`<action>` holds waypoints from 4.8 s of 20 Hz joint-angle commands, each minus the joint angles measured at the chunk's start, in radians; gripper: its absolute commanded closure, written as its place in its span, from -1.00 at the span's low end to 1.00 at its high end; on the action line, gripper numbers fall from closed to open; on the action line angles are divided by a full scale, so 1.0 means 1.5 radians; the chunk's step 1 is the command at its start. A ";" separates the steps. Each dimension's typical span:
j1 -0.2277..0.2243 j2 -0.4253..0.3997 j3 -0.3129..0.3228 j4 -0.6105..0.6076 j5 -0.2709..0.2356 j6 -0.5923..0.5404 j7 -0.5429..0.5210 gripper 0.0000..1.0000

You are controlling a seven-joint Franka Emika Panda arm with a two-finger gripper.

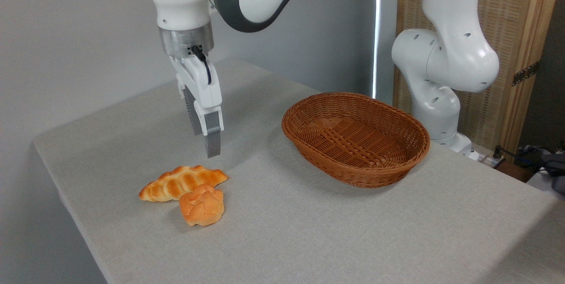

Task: Put bread into the basket
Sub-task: 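Lower the gripper down onto the round bun beside the long roll, then close the gripper fingers around the round orange bun, then lift the round bun and carry it over the wicker basket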

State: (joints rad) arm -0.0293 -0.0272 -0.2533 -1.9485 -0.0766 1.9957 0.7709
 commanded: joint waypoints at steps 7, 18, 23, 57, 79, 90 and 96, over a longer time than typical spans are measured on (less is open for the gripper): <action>0.000 -0.004 -0.001 -0.089 0.000 0.113 0.174 -1.00; 0.006 0.001 0.007 -0.089 0.108 0.189 0.182 -1.00; 0.008 0.023 0.009 -0.090 0.166 0.242 0.187 -1.00; 0.009 0.054 0.034 -0.116 0.200 0.265 0.210 -0.03; 0.008 0.001 0.035 -0.111 0.142 0.217 0.199 0.09; 0.000 -0.187 0.083 -0.111 -0.023 -0.065 0.150 0.00; -0.048 -0.290 0.083 -0.115 -0.023 -0.238 0.149 0.00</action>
State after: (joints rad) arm -0.0485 -0.3781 -0.1383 -2.1054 -0.0939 1.7395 1.0071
